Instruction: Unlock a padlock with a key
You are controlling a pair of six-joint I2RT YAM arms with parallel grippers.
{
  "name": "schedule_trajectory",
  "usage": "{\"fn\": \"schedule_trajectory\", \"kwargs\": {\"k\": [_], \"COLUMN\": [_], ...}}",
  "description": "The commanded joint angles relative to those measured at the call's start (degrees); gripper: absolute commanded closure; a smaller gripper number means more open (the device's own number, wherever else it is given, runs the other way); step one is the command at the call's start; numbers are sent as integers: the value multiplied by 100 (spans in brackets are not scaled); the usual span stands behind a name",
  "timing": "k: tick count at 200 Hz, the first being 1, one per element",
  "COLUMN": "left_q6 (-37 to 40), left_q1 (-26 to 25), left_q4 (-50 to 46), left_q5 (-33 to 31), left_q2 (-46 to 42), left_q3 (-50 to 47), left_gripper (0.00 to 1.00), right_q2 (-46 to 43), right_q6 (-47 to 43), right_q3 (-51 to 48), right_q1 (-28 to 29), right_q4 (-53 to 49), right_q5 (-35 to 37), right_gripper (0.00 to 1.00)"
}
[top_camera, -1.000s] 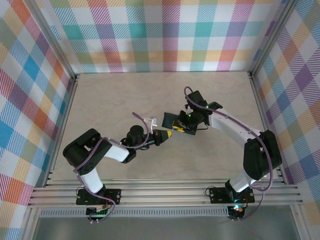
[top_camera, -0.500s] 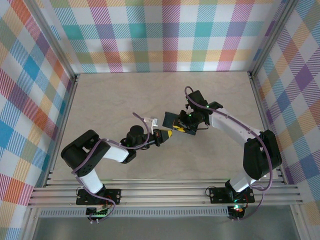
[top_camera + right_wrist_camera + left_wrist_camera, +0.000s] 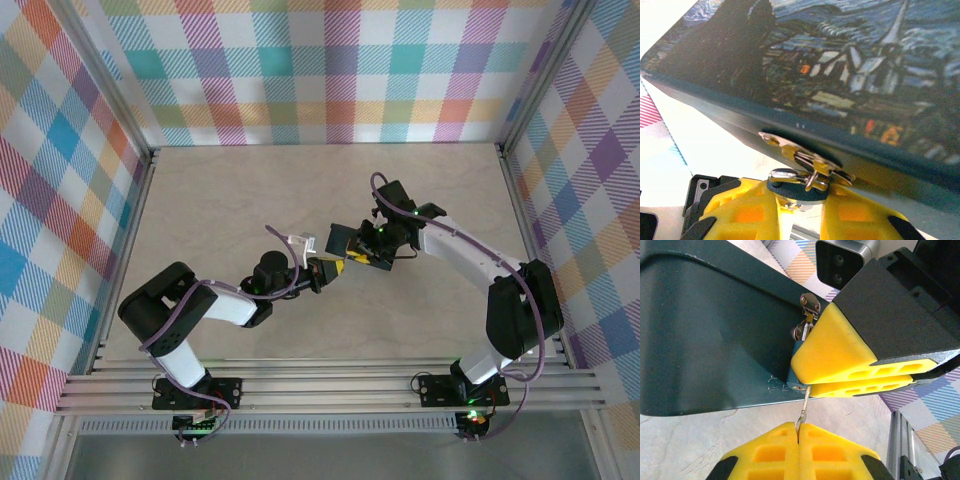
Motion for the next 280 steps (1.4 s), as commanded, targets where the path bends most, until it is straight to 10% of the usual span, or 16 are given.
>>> {"fn": "schedule_trajectory", "kwargs": {"k": [1, 280], "left_q6": [110, 138], "left_q1": [-67, -30], "left_q4": [72, -386], "left_q5": [-75, -616], "left_q2": [-23, 1], "left_q3": [-43, -169], "left_gripper": [100, 100], "right_q2": [-5, -22], "right_q6": [11, -537], "right_q3": [200, -22], "right_q1": [-21, -27], "right_q4": [145, 126], "right_q5": [-128, 229], "right_gripper": [100, 100]}}
